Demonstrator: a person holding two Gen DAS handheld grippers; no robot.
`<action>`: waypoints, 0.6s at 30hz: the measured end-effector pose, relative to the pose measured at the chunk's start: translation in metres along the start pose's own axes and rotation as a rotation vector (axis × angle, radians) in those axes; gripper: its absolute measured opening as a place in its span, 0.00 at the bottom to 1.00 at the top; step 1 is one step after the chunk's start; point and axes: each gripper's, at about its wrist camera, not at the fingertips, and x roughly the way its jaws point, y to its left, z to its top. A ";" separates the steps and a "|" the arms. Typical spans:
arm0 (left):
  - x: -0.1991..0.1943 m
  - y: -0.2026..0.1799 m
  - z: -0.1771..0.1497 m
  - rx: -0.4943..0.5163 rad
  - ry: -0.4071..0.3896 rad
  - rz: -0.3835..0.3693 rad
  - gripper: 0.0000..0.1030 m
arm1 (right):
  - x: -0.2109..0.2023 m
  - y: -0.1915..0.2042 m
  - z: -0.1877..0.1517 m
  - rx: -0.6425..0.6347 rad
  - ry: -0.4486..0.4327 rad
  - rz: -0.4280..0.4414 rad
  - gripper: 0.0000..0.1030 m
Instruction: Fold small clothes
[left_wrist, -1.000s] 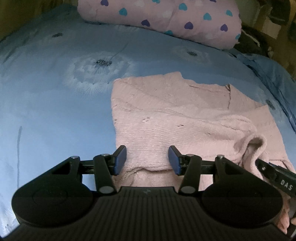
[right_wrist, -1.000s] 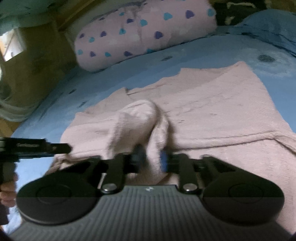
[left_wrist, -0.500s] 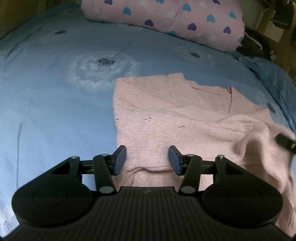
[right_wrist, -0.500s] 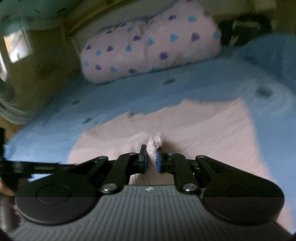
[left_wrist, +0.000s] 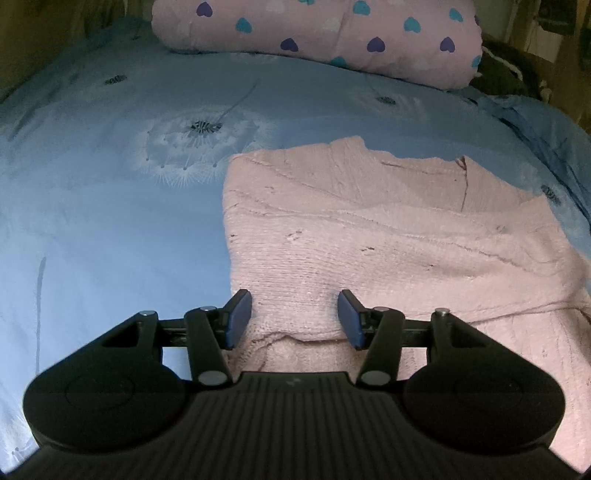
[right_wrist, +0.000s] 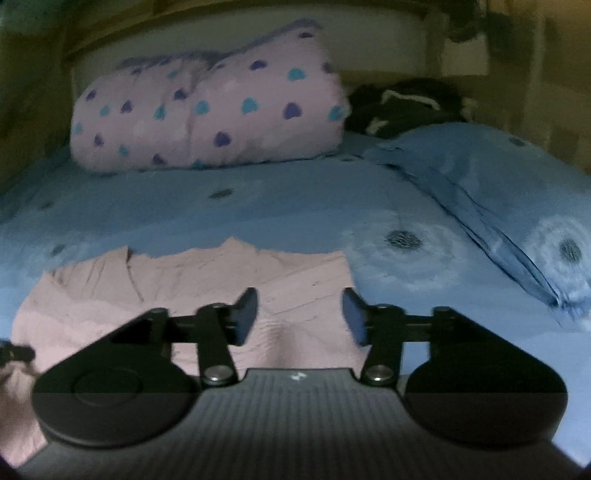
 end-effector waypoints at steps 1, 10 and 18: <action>0.000 0.000 0.000 0.001 -0.001 0.001 0.57 | 0.001 -0.005 -0.001 0.028 0.018 0.001 0.53; 0.000 0.001 -0.002 -0.005 -0.004 0.000 0.58 | 0.030 -0.020 -0.012 0.153 0.134 0.006 0.53; 0.000 0.001 -0.002 -0.005 -0.008 0.003 0.60 | 0.038 0.003 -0.023 0.030 0.144 0.007 0.22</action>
